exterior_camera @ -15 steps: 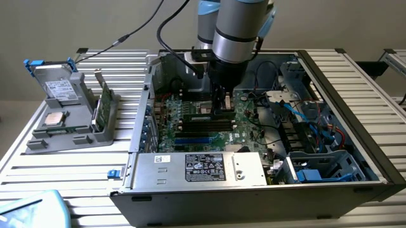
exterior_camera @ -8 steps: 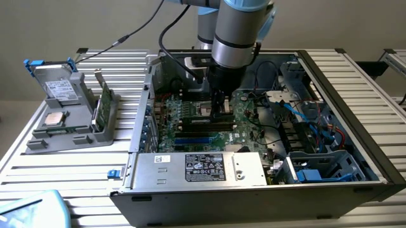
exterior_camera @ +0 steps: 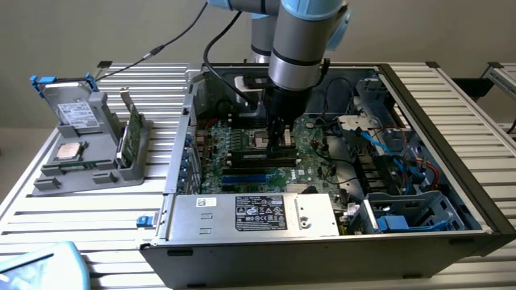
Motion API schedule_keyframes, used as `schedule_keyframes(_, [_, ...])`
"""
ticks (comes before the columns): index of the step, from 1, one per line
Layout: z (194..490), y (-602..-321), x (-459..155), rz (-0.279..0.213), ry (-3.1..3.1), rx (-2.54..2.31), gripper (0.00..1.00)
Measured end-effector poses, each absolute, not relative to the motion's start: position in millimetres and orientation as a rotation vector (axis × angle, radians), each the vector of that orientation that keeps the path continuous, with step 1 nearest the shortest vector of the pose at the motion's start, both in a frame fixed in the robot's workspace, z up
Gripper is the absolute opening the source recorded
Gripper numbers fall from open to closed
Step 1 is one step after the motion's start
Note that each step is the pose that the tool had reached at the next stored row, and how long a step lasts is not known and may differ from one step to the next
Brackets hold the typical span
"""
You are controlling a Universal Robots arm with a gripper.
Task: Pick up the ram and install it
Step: 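Insert the ram into the slot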
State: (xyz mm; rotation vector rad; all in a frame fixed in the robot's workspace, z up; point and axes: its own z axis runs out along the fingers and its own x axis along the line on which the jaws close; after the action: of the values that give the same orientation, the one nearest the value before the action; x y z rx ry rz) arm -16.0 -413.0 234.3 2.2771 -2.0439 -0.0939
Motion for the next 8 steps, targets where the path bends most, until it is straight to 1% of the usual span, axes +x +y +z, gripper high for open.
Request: schedule_keyframes(8, [230.9,-411.2,-16.0,-0.089,-2.060,2.258,0.14])
